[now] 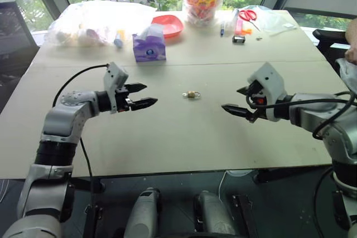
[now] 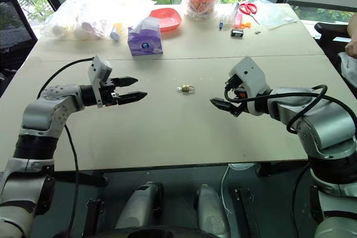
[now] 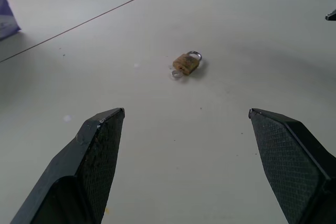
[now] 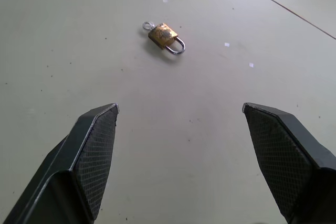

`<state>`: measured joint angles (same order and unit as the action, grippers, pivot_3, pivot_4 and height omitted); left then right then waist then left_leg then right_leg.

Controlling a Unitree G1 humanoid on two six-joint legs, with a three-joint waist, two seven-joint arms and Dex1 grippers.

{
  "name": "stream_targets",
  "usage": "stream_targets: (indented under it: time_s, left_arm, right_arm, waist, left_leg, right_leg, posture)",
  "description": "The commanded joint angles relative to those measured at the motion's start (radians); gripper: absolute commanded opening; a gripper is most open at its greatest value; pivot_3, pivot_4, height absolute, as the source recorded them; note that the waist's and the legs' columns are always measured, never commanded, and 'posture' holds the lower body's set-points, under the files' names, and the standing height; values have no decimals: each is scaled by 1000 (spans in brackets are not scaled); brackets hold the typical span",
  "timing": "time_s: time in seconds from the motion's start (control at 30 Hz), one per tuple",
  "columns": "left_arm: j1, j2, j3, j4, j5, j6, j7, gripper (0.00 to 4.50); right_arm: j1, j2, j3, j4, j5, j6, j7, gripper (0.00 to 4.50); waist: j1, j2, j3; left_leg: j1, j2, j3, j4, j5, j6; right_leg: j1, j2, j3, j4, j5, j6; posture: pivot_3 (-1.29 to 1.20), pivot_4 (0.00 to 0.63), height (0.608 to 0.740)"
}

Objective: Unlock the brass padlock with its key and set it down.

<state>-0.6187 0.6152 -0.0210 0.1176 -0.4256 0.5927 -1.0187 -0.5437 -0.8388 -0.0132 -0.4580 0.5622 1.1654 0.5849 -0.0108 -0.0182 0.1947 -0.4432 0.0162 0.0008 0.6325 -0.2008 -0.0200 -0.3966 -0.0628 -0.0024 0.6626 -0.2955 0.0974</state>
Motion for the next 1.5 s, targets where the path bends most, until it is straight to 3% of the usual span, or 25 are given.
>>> stream_targets:
  time_s: [0.03, 0.57, 0.73, 0.9, 1.0, 1.2, 1.5]
  left_arm:
    - [-41, 2, -9, 22, 21, -53, -28, 3938]
    - [-66, 8, -21, 40, 36, -53, -101, 3938]
    - [-90, 33, -37, 61, 46, -61, -150, 3938]
    - [-231, 119, -87, 230, 106, -114, -312, 3938]
    - [-280, 154, -105, 274, 122, -146, -391, 3938]
    - [-298, 147, -81, 306, 130, -176, -391, 3938]
    - [-164, 140, -36, 126, 83, -87, -324, 3938]
  right_arm:
    - [-29, -2, 3, -1, -16, -29, 7, 3949]
    - [-44, 2, 39, 58, -67, -95, 27, 3949]
    - [-85, 2, 123, 124, -130, -175, 69, 3949]
    - [-298, 115, 386, 399, -309, -321, 167, 3949]
    - [-382, 181, 468, 594, -379, -407, 245, 3949]
    - [-526, 357, 482, 995, -467, -581, 305, 3949]
    - [-660, 503, 474, 1457, -610, -849, 353, 3949]
  waist:
    - [0, 0, 0]
    - [0, 0, 0]
    - [-1, 0, 0]
    - [-12, 0, 0]
    - [-8, 0, 0]
    - [-3, 0, 0]
    - [-9, 0, 0]
  left_leg:
    - [0, 0, 0, 0, 0, 0]
    - [0, 0, 0, 0, 0, 0]
    - [0, 0, 0, 0, 0, 0]
    - [1, 0, 3, 1, 1, 0]
    - [0, 1, 3, 1, 1, 0]
    - [-7, 0, 6, 1, 1, -1]
    - [-6, 0, 6, 0, 2, -2]
  right_leg:
    - [0, 0, 0, 0, 0, 0]
    - [0, 0, 0, 0, 0, 0]
    - [0, 0, 0, 1, 0, 0]
    - [-2, 4, 1, 2, 1, -1]
    - [-3, 6, 1, 3, 1, -1]
    - [-9, 5, 1, 3, 1, 0]
    - [-9, 5, 2, 5, 1, 0]
  posture:
    - [0, 150, 740]
    - [0, 150, 740]
    - [0, 150, 740]
    - [0, 150, 740]
    - [0, 150, 740]
    - [0, 150, 740]
    - [0, 150, 740]
